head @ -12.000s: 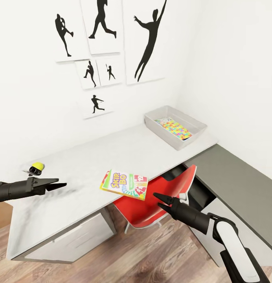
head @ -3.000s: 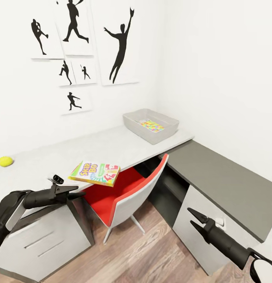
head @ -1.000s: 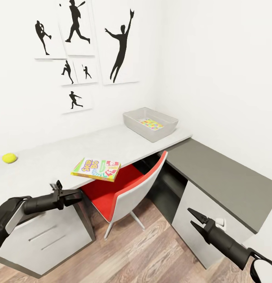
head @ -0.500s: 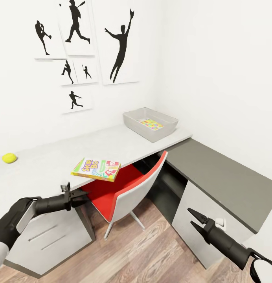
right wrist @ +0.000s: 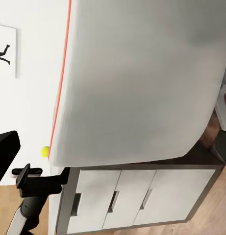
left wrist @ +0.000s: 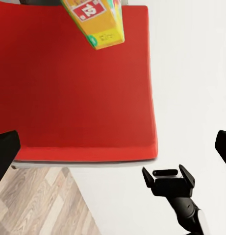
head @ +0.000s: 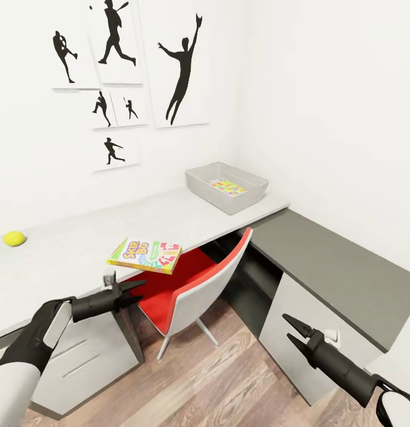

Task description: Put all the toys in the child's room - the three board games (two on the bed and one on the table), the two jigsaw puzzles on the table, and the tennis ball on the table - inside the toy box on the table in the child's room.

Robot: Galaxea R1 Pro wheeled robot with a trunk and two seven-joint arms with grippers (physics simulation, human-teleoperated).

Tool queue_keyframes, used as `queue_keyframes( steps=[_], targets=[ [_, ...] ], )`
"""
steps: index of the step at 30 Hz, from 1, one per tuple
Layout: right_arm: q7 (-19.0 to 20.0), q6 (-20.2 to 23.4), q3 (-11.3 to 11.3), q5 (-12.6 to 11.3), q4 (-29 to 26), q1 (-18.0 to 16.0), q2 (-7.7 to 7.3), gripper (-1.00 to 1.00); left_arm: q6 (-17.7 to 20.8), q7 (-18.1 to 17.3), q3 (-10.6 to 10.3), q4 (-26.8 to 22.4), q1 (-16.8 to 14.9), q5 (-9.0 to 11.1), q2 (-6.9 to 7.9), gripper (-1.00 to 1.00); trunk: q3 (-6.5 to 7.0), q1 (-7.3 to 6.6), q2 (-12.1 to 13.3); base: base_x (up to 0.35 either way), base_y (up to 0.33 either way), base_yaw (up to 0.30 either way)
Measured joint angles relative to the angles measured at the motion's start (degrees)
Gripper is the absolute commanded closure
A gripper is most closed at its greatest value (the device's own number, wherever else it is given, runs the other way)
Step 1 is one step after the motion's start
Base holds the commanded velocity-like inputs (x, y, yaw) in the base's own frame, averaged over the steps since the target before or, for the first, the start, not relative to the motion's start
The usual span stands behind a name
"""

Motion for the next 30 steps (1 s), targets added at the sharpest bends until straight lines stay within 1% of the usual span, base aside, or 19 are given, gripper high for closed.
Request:
queue_keyframes(
  steps=[3, 5, 7, 9, 10, 13, 17, 19, 22, 24, 25, 26, 27, 29, 30],
  targets=[
    [0.0, 0.0, 0.0, 0.0, 0.0, 0.0, 0.08, -1.0, 0.0, 2.5, 1.4, 0.0, 0.0, 0.0, -0.82, -1.0, 0.0, 0.0, 0.0, 0.0, 0.0, 0.0],
    [0.0, 0.0, 0.0, 0.0, 0.0, 0.0, 0.04, -1.0, 0.0, 4.8, 2.2, 0.0, 0.0, 0.1, -1.84, -1.0, 0.0, 0.0, 0.0, 0.0, 0.0, 0.0],
    [0.0, 0.0, 0.0, 0.0, 0.0, 0.0, -0.01, -1.0, 0.0, 6.1, 2.7, 0.0, 0.0, 0.2, -2.69, -1.0, 0.0, 0.0, 0.0, 0.0, 0.0, 0.0],
    [0.1, 0.0, 0.0, 0.0, 0.0, 0.0, -0.08, -1.0, 0.0, 7.3, 3.8, 0.0, 0.0, 0.2, -3.64, -1.0, 0.0, 0.0, 0.0, 0.0, 0.0, 0.0],
    [0.1, 0.0, 0.0, 0.0, 0.0, 0.0, -0.09, -1.0, 0.0, 7.6, 4.2, 0.0, 0.0, 0.2, -3.81, -1.0, 0.0, 0.0, 0.0, 0.0, 0.0, 0.0],
    [0.0, 0.0, 0.0, 0.0, 0.0, 0.0, -0.08, -1.0, -0.1, 8.9, 6.7, 0.0, 0.0, 0.1, -4.29, -1.0, 0.0, 0.0, 0.0, 0.0, 0.0, 0.0],
    [0.1, 0.0, 0.0, 0.1, 0.0, 0.0, -0.16, -1.0, -0.1, 9.8, 8.1, 0.0, 0.0, 0.1, -4.42, -1.0, 0.0, 0.0, 0.0, 0.0, 0.0, 0.0],
    [0.1, 0.0, 0.0, 0.1, 0.0, 0.0, -0.2, -1.0, -0.1, 10.1, 8.3, 0.0, 0.0, 0.1, -4.53, -1.0, 0.0, 0.0, 0.0, 0.0, 0.0, 0.0],
    [0.1, 0.0, 0.0, 0.0, 0.0, 0.0, -0.17, -1.0, -0.1, 10.3, 8.6, 0.1, 0.1, 0.2, -5.59, -1.0, 0.0, 0.0, 0.0, 0.0, 0.0, 0.0],
    [0.0, 0.0, 0.0, 0.1, 0.1, 0.0, -0.2, -1.0, -0.4, 10.6, 9.0, 0.2, 0.2, 0.2, -7.31, -1.0, 0.0, 0.0, 0.0, 0.0, 0.0, 0.0],
    [0.0, 0.0, 0.0, 0.1, 0.1, 0.0, -0.21, -1.0, -0.9, 10.8, 9.2, 0.3, 0.2, 0.1, -7.93, -1.0, 0.0, 0.0, 0.0, 0.0, 0.0, 0.0],
    [0.0, -0.1, 0.0, 0.2, 0.2, 0.0, -0.22, -1.0, -2.5, 11.6, 9.6, 0.7, 0.2, 0.0, -9.23, -1.0, 0.0, 0.0, 0.0, 0.0, 0.0, 0.0],
    [0.0, -0.1, 0.0, 0.2, 0.2, 0.0, -0.22, -1.0, -3.6, 12.1, 9.8, 1.0, 0.2, 0.0, -9.92, -1.0, 0.0, 0.0, 0.0, 0.0, 0.0, 0.0],
    [-0.1, -0.1, 0.0, 0.3, 0.2, 0.0, -0.15, -1.0, -8.3, 15.1, 11.1, 2.3, 0.3, 0.1, -12.0, -1.0, 0.0, 0.0, 0.0, 0.0, 0.0, 0.0],
    [-0.1, -0.1, 0.0, 0.3, 0.2, 0.0, -0.13, -1.0, -9.9, 16.5, 11.7, 3.0, 0.4, 0.2, -12.62, -1.0, 0.0, 0.0, 0.0, 0.0, 0.0, 0.0]
  ],
)
